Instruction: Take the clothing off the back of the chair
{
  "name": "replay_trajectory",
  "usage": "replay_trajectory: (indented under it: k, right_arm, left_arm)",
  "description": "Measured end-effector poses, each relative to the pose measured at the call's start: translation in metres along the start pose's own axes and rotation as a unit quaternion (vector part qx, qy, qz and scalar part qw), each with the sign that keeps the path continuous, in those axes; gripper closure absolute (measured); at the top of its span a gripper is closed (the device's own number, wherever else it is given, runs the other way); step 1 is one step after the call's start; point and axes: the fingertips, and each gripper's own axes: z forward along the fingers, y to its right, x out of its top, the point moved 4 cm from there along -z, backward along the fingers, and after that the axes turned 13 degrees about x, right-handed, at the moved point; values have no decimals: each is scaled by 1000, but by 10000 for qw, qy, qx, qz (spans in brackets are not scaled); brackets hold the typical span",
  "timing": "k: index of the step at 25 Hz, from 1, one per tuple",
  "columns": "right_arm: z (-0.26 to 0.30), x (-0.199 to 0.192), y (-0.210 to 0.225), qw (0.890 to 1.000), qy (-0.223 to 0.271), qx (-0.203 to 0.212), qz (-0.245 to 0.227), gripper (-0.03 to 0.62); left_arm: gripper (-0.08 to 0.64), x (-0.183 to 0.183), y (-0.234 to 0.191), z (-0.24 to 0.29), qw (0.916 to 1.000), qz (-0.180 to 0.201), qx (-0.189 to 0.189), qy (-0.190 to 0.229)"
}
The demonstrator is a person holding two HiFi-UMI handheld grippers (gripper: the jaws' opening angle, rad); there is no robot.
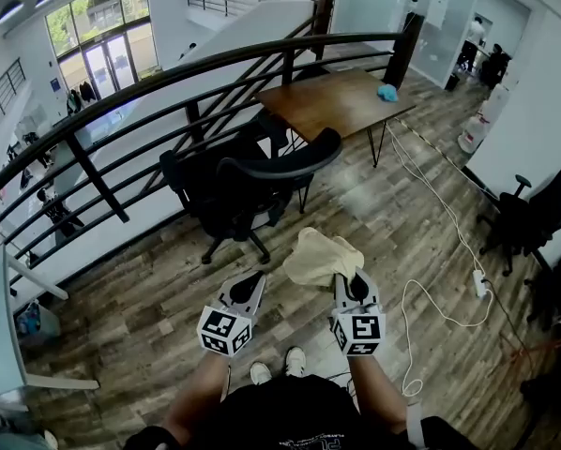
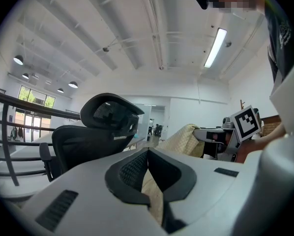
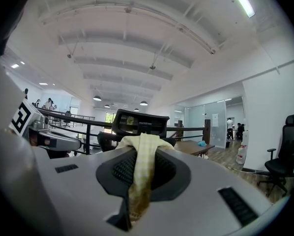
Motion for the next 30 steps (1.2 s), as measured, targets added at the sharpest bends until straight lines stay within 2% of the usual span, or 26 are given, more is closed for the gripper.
replay_trajectory:
  k: [12,20,30]
  right_arm:
    - [7,0,2,10000,-19,-46,-31,545]
    - [12,4,3,9998,102,-162,-21,545]
    - [17,3,-4,9996,-59,-212,-184,545]
  left_arm:
    - [548,0,-2,5,9999,-55,-91,44]
    - [548,4,-6,10,9999,-88,-37,69]
    - [548,10,-17,9,9996,-198,86,170]
